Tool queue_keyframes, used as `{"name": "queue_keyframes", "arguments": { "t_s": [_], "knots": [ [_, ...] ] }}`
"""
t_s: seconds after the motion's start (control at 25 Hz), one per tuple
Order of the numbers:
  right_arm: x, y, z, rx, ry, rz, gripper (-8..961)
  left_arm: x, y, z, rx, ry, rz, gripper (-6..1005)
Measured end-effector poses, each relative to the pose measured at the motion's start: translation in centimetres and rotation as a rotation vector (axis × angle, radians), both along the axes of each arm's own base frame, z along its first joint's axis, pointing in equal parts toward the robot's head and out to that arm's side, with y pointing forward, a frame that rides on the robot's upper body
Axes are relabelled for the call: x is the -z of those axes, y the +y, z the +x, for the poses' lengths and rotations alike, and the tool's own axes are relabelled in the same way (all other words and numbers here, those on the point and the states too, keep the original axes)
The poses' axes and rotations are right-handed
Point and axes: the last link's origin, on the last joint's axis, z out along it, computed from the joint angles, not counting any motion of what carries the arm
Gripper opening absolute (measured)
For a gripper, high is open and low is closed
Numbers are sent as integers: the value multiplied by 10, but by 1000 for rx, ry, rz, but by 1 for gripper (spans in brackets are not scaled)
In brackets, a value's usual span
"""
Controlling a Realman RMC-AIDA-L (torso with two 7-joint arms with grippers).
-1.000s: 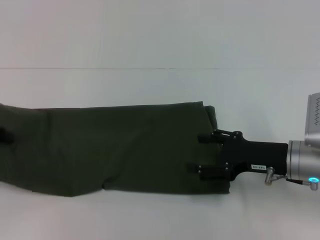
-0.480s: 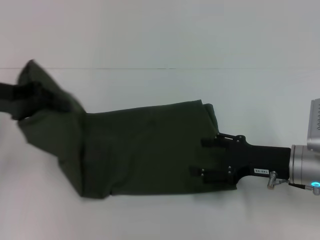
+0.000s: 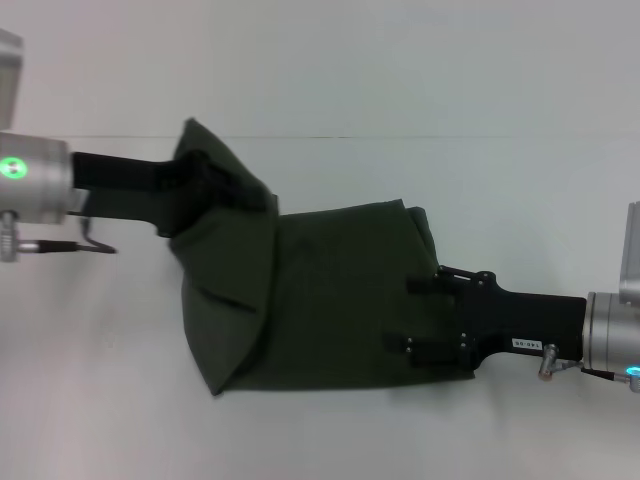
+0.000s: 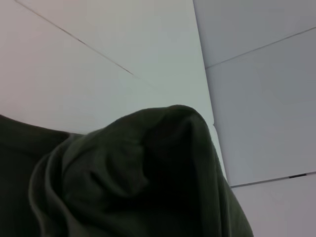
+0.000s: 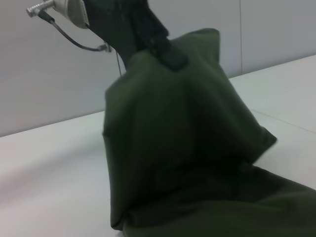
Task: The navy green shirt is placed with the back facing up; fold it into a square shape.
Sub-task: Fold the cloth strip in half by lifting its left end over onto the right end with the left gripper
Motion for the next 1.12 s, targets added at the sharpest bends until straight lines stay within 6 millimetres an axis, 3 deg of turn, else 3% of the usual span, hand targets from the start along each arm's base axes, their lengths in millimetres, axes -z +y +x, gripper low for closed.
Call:
{"name": "queue_keyframes", "arguments": {
  "t_s": [0.44, 0.56, 0.84, 1.12],
  "knots": [
    [1, -2, 2, 1, -4, 2, 859, 66, 1, 9, -72, -76, 2, 116],
    [1, -2, 3, 2, -3, 2, 858, 73, 0, 6, -84, -99, 19, 117],
    [2, -5, 5, 9, 0, -2, 856, 65, -3, -9, -140, -153, 92, 118],
    [1, -7, 6, 11, 3, -5, 854, 69, -4, -9, -135, -170, 118, 120]
  ]
}}
